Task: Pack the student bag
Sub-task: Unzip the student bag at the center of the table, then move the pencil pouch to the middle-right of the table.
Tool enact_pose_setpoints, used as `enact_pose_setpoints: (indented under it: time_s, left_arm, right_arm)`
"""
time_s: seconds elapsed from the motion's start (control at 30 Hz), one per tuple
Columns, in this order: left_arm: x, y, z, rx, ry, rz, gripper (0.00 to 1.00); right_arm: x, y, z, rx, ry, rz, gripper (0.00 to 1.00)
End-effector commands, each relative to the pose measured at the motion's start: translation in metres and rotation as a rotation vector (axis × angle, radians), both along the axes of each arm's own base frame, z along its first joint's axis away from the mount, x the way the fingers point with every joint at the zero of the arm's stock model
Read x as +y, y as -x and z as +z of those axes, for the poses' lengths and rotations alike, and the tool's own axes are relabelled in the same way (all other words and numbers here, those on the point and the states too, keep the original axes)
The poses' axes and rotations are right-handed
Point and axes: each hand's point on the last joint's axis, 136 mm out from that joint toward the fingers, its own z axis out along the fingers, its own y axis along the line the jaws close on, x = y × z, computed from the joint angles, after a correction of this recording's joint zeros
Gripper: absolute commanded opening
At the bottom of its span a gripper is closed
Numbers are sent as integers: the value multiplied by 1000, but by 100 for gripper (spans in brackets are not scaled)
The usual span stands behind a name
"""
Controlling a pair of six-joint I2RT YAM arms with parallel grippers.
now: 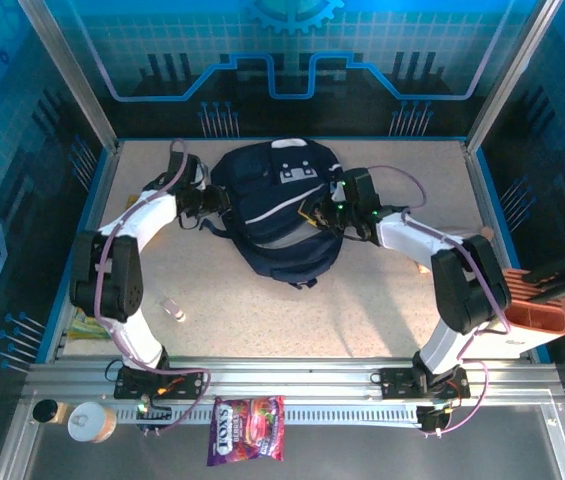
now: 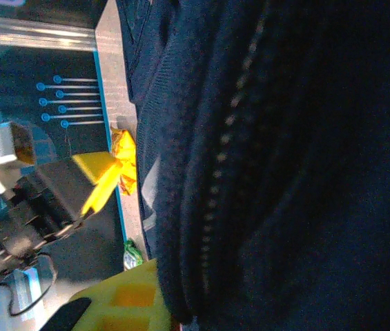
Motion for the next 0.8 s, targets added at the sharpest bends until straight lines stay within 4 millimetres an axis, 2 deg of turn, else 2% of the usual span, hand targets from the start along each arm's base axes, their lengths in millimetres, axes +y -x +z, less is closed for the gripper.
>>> enact_pose_setpoints:
  time_s: [0.0, 0.03, 0.1, 0.17, 0.27, 0.33, 0.47, 0.57, 0.7, 0.77]
  left_arm:
    - [15, 8, 30, -86, -31, 68, 53]
    - [16, 12, 32, -87, -35, 70, 57]
    - [20, 22, 35, -79, -55, 77, 65]
    - [25, 31, 41, -75, -78, 90, 72]
    - [30, 39, 55, -93, -97, 97, 81]
    - [31, 42, 65, -122, -97, 92, 87]
    - [33, 39, 78, -207, -109, 81, 99]
    - [33, 38, 83, -241, -116, 63, 99]
    - [27, 41, 86, -266, -98, 25, 99]
    - [22, 41, 86, -269, -79, 1, 99]
  right_arm:
    - [36, 7, 6, -34, -25, 173, 19]
    - [36, 6, 5, -30, -12, 177, 22]
    - [30, 5, 6, -39, 55, 180, 37]
    - [19, 8, 9, -65, 139, 175, 47]
    - [-9, 18, 15, -98, 287, 155, 60]
    - [-31, 29, 19, -129, 396, 153, 64]
    - [-99, 43, 10, -155, 731, 66, 73]
    - [-149, 51, 0, -127, 902, -21, 77]
    - [-210, 57, -11, -43, 1044, -163, 82]
    - [-233, 56, -16, 2, 1064, -210, 83]
